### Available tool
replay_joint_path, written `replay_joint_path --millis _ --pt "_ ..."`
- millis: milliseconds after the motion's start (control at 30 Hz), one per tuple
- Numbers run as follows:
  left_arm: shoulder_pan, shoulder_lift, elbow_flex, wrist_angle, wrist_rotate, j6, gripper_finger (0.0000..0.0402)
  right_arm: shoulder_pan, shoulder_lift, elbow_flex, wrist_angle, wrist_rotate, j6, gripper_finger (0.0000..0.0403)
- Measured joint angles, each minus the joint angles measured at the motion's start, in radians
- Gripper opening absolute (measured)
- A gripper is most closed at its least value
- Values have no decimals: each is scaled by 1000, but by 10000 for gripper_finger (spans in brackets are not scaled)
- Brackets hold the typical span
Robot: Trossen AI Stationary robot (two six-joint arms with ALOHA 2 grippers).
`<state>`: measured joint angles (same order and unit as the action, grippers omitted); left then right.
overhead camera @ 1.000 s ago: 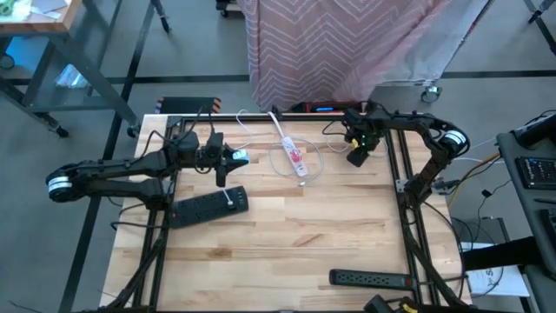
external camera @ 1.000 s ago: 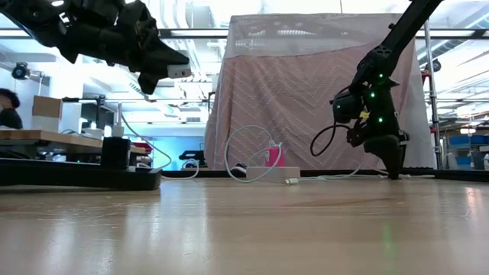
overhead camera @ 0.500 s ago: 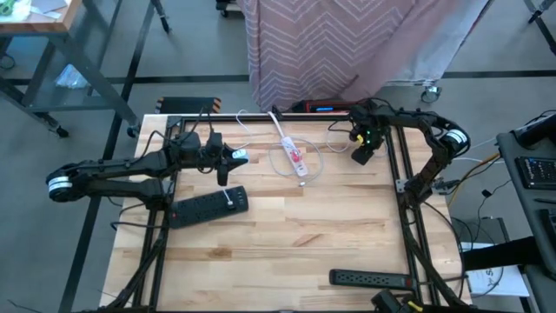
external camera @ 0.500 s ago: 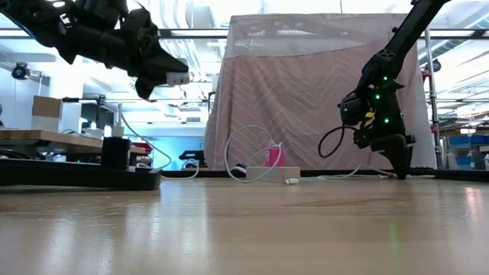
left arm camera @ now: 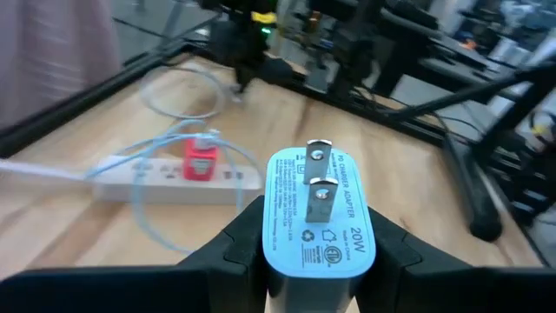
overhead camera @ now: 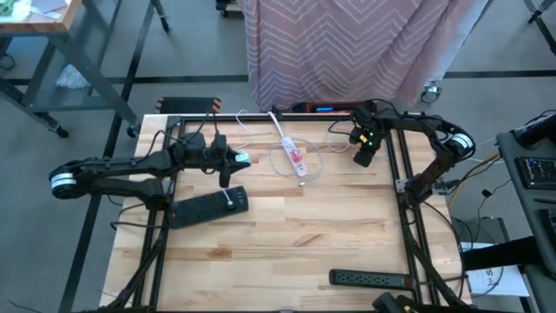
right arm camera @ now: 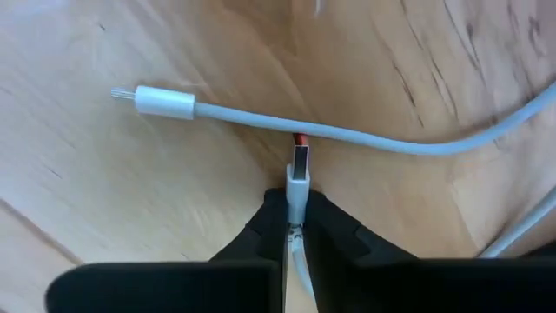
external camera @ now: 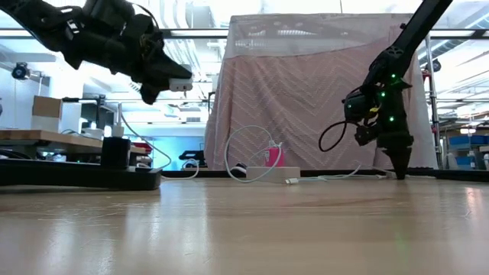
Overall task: Insert USB
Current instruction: Insert the white charger cable to the white charger adapter
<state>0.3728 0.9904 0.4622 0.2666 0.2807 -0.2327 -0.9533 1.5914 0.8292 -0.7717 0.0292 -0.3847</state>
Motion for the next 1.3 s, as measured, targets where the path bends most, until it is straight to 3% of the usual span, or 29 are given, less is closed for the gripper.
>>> replay_joint_path --millis 367,567,667,833,967,1100,1300 --pt "0 114 0 216 155 14 101 105 -325 -61 84 -175 95 4" --pt "0 108 -1 248 186 34 101 228 -442 -154 254 -236 210 3" --pt "-3 107 -27 341 233 47 101 304 -470 -205 391 -240 266 3" --pt "-4 112 -103 546 299 44 101 427 -460 -267 603 -250 366 3" --pt "-5 112 -158 744 356 28 101 568 -432 -293 900 -281 471 3" --pt "-13 112 -192 879 558 59 101 702 -354 -291 1283 -296 558 3" --pt "-65 112 -193 1149 486 -120 101 878 -124 -219 1650 -262 565 3"
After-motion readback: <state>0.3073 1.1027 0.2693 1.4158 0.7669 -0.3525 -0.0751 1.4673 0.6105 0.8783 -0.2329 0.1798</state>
